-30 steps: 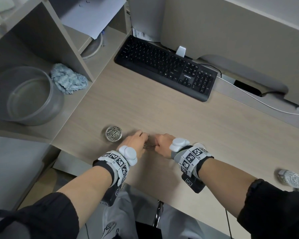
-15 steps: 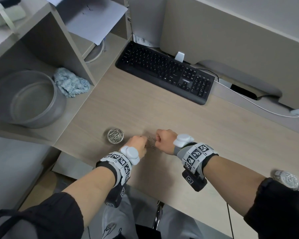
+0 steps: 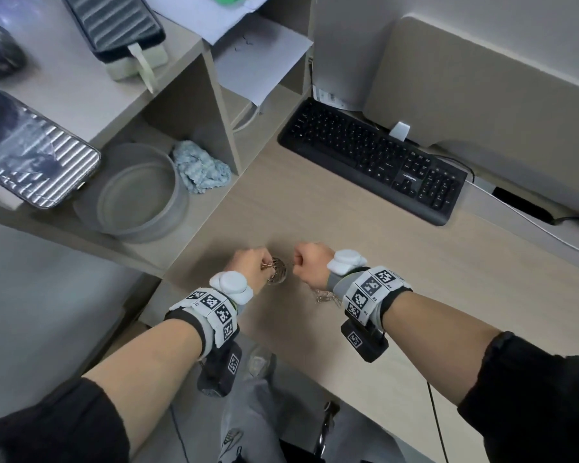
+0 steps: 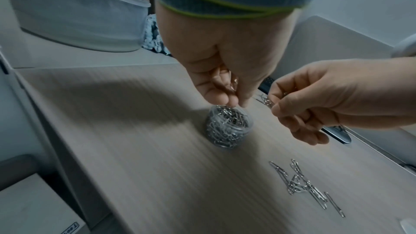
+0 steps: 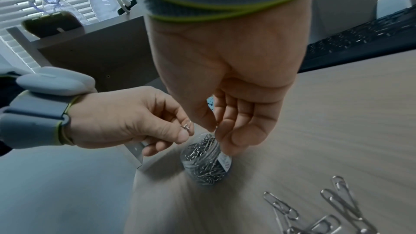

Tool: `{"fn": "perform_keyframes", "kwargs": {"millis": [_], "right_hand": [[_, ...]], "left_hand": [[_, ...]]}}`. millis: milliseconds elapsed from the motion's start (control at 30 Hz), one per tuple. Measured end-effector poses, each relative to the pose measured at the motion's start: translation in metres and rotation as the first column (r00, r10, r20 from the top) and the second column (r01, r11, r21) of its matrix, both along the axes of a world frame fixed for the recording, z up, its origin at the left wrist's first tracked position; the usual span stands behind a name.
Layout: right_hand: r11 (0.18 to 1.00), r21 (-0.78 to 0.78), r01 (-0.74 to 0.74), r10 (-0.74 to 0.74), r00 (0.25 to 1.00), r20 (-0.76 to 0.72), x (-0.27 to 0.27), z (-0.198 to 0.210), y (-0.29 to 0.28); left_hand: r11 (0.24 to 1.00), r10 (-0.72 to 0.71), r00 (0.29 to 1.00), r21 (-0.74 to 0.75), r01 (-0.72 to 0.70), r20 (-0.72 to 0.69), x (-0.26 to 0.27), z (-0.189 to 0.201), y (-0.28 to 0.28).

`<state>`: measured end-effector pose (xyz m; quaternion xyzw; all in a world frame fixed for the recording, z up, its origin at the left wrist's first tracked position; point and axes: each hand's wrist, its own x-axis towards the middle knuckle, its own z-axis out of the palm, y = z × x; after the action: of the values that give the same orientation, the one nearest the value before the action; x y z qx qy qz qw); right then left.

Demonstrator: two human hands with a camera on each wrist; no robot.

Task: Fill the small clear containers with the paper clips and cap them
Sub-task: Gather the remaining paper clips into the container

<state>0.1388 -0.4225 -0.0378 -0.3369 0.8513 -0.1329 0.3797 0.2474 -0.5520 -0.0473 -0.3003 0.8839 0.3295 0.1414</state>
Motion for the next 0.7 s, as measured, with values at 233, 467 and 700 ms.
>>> {"fn": "perform_keyframes", "kwargs": {"millis": [233,467,700], "right_hand": [[1.0,0.0,-0.013,0.013,1.0,0.015,0.011,-0.011,-0.019],[0.998,-0.05,0.03,-0.027,0.998,0.063,0.005,-0.01,-0.014],[0.983,0.153,0.106,-0.092,0.991,-0.096,-0.034,-0.029,0.048]], "left_hand": [[0.999,0.017,0.998,0.031,-0.015,-0.053,0.01,-0.009,-0.007],[1.0,-0.017,0.995,0.008,0.018,-0.098,0.011,-0.017,-0.008],[0.991,-0.133,0.99,-0.028,0.132,-0.047,-0.008,-0.009,0.014]]}}
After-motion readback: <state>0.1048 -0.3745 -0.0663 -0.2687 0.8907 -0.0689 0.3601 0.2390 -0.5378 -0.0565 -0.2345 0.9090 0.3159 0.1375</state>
